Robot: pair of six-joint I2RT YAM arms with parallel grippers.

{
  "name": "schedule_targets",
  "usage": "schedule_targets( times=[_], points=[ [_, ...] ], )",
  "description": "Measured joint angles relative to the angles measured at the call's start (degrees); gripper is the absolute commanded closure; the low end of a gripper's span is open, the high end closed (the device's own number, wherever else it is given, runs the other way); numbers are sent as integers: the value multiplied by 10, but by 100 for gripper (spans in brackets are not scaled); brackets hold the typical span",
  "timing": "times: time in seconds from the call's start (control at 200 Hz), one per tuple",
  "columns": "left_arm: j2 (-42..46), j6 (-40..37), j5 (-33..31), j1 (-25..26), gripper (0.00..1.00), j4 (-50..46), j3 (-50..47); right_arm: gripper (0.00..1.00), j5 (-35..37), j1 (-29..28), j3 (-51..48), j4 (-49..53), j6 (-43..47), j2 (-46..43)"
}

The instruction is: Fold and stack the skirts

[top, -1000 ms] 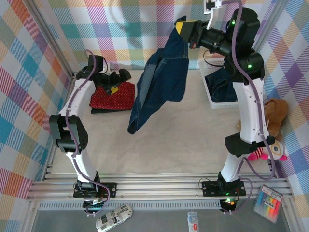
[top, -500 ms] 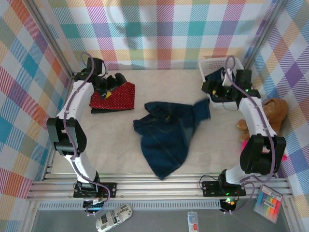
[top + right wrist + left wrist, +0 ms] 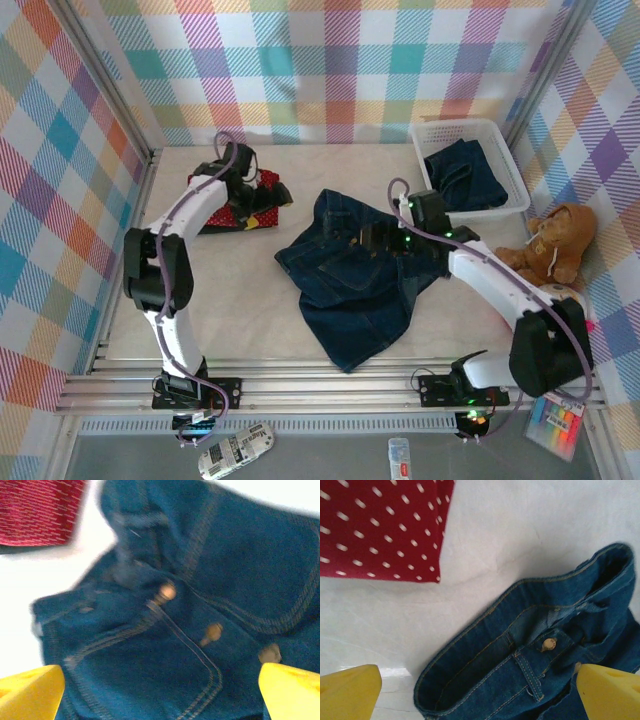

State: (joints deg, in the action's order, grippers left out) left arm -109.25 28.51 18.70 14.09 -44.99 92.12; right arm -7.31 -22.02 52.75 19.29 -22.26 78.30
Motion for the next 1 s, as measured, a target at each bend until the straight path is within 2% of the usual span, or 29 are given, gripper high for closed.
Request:
schedule_targets(
  times=[0.09, 0.26, 0.395, 0.53, 0.715, 0.82, 1.0],
  points=[
    [-37, -1, 17, 24, 0, -1, 11, 1, 25, 0, -31, 2, -58, 40],
    [-87, -11, 34, 66, 0, -5, 47, 1, 19, 1, -51, -10, -115, 121],
    [-94, -12, 44, 83, 0, -12, 71, 1, -22, 2, 10, -38, -116, 184],
    [-94, -13, 32, 82, 0, -14, 77, 1, -30, 2, 84, -50, -96, 244],
    [-99, -17, 0, 62, 0, -19, 80, 1, -14, 2, 239, -25, -28, 359],
    [-139, -30, -19, 30, 0, -19, 118, 1, 0, 2, 315, -9, 6, 410],
    [-209, -39, -61, -19, 0, -14, 171, 1, 24, 2, 340, 20, 38, 403]
  ],
)
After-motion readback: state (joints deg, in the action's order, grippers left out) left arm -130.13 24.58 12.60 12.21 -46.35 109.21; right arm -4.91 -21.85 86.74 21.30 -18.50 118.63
